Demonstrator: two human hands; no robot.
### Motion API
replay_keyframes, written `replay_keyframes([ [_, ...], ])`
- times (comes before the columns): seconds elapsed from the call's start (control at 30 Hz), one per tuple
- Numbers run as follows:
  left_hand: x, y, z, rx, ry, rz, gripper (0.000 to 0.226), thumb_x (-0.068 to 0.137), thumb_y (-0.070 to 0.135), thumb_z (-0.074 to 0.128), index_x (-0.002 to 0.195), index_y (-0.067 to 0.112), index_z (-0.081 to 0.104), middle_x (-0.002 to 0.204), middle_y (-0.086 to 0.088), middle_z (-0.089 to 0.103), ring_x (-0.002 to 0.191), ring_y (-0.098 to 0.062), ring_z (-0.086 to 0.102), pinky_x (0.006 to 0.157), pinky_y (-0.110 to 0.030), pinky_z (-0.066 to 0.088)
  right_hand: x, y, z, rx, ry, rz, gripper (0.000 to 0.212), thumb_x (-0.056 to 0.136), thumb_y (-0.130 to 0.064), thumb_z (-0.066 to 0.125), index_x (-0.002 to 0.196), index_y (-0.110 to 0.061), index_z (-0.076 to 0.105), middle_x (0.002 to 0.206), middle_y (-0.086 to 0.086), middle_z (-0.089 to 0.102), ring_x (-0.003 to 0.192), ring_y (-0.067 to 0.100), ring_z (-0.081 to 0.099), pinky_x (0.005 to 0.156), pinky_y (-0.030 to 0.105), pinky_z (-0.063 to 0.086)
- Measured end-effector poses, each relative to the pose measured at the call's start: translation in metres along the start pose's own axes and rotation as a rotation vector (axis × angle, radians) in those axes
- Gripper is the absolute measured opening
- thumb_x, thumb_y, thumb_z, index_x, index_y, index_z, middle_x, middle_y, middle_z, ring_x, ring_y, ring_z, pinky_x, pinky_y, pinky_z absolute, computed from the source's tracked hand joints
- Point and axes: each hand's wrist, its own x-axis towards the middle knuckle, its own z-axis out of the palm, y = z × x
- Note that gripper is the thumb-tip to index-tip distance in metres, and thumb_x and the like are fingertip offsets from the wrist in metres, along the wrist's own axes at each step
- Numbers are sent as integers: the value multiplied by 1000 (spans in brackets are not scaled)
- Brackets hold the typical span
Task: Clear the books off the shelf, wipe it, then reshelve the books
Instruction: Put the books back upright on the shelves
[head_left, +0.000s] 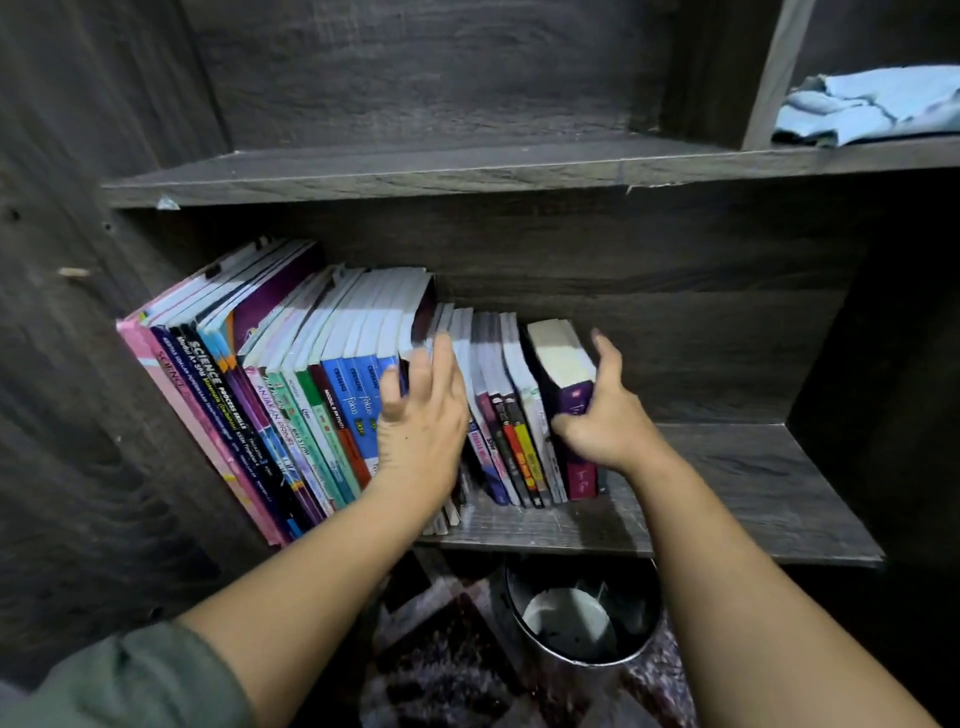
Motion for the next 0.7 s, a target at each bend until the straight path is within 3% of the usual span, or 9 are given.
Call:
replay_keyframes([
  [0.07, -2, 8, -1, 16, -3, -36, 94, 59, 28, 49, 149, 15, 28, 150, -7, 24, 131, -26, 21, 95, -43, 14, 2, 1, 6, -22, -20, 25, 114, 75, -18, 76, 150, -41, -7, 121, 13, 61, 103, 26, 61, 97, 35, 45],
  [0.13, -3, 10, -3, -22, 8, -73, 92, 66, 24, 46, 152, 12, 17, 148, -3, 32, 137, -23, 27, 99, -46, 11, 6, 1, 9, -11, -22, 36, 112, 76, -18, 78, 152, -37, -1, 122, 10, 61, 94, 19, 58, 93, 27, 42],
  [0.2, -4, 11, -2, -72, 9, -63, 88, 77, 31, 55, 152, 12, 14, 152, -3, 29, 143, -22, 22, 102, -50, 5, 11, 4, 9, 19, -19, 56, 106, 76, -19, 79, 153, -35, 7, 126, 8, 60, 95, 17, 57, 92, 25, 40],
  [0.27, -4, 10, -2, -176, -10, -25, 83, 86, 40, 50, 152, 11, 10, 157, -4, 19, 147, -24, 11, 104, -53, -1, 15, 7, 9, 86, 21, 75, 105, 73, -21, 83, 151, -37, 14, 131, 7, 57, 110, 21, 57, 101, 31, 41],
  [0.37, -1, 8, -9, -303, -13, -34, 81, 86, 48, 45, 152, 10, 16, 157, -4, 20, 146, -26, 6, 107, -53, -2, 16, 11, 12, 259, 51, 90, 101, 72, -23, 84, 149, -39, 21, 128, 11, 57, 115, 24, 57, 100, 46, 48],
  [0.5, -2, 12, -16, -548, -42, -70, 76, 84, 39, 50, 150, 11, 24, 156, -2, 21, 146, -23, 1, 112, -57, -6, 12, 19, 5, 485, -5, 112, 84, 81, -12, 76, 148, -32, 29, 130, 12, 56, 112, 23, 59, 89, 41, 52],
  [0.6, -6, 12, -20, -713, 4, -129, 70, 82, 31, 54, 147, 12, 35, 155, -1, 24, 147, -18, 2, 113, -55, -13, 8, 18, 5, 302, -65, 23, 73, 84, -7, 71, 145, -27, 37, 130, 5, 57, 109, 15, 56, 92, 37, 50],
  [0.7, -10, 12, -14, -811, 78, -172, 59, 87, 25, 56, 143, 10, 43, 150, 0, 37, 146, -15, 10, 111, -45, -21, 6, 11, 10, 104, -79, -17, 78, 84, -12, 71, 148, -27, 29, 123, -3, 60, 101, 11, 57, 95, 34, 47],
])
